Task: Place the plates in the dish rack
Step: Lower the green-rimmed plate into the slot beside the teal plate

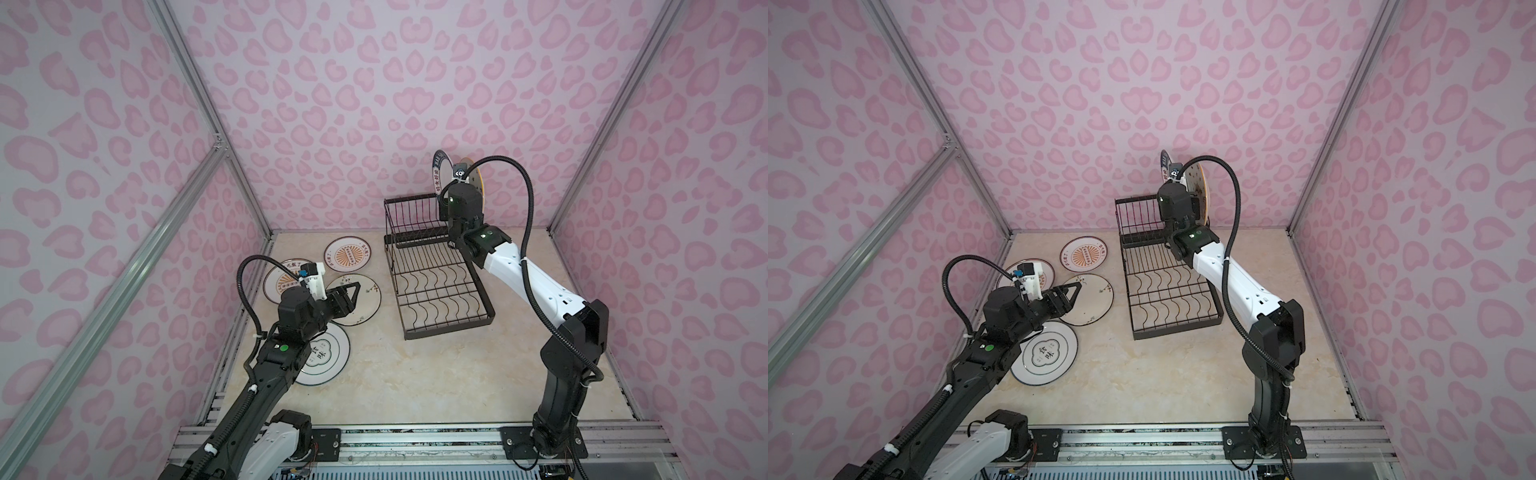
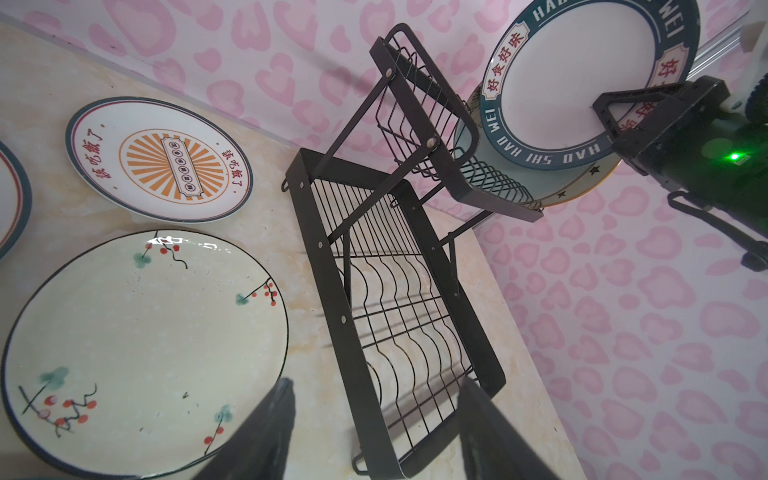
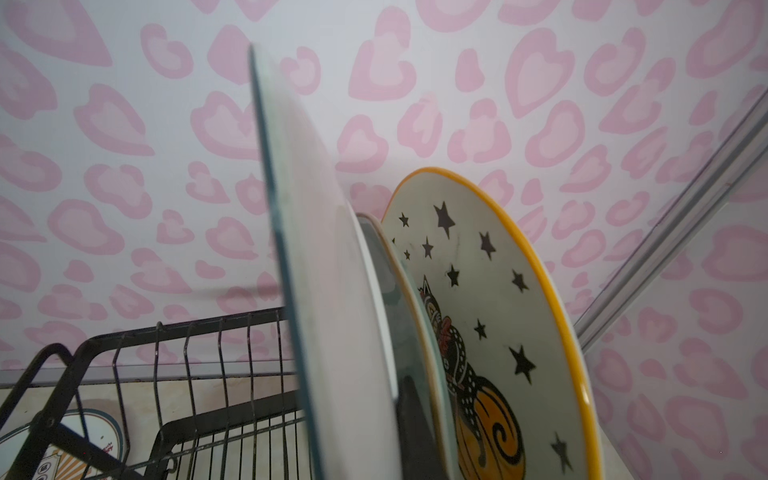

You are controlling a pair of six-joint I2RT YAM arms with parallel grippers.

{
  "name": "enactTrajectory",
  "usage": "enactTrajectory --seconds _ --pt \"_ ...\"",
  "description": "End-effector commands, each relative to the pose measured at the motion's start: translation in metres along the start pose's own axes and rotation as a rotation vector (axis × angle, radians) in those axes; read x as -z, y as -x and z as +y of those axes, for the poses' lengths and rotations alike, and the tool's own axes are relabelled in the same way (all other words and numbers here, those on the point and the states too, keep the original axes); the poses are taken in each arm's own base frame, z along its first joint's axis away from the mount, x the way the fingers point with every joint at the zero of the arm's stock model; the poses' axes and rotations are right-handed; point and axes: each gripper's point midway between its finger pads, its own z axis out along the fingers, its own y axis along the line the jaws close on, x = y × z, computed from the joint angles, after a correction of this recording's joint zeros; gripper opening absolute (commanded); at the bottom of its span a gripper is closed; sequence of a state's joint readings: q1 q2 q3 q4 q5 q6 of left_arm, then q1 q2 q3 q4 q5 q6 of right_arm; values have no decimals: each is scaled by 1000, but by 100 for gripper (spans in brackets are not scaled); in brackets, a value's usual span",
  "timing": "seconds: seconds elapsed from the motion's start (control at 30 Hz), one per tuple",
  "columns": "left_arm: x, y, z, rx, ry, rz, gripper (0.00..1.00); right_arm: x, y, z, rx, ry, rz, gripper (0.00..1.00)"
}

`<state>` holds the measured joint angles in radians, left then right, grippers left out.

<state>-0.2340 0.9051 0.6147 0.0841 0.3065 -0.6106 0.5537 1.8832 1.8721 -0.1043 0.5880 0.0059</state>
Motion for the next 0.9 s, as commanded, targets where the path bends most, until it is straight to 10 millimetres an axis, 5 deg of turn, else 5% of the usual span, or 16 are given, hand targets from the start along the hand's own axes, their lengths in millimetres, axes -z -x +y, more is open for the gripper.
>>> enactTrajectory --seconds 0.0,0.87 --pt "3 6 -4 -26 -4 -17 64 -4 3 -2 12 -39 -17 0" --pt "1 8 -4 -44 6 -8 64 -19 -30 6 69 -57 56 0"
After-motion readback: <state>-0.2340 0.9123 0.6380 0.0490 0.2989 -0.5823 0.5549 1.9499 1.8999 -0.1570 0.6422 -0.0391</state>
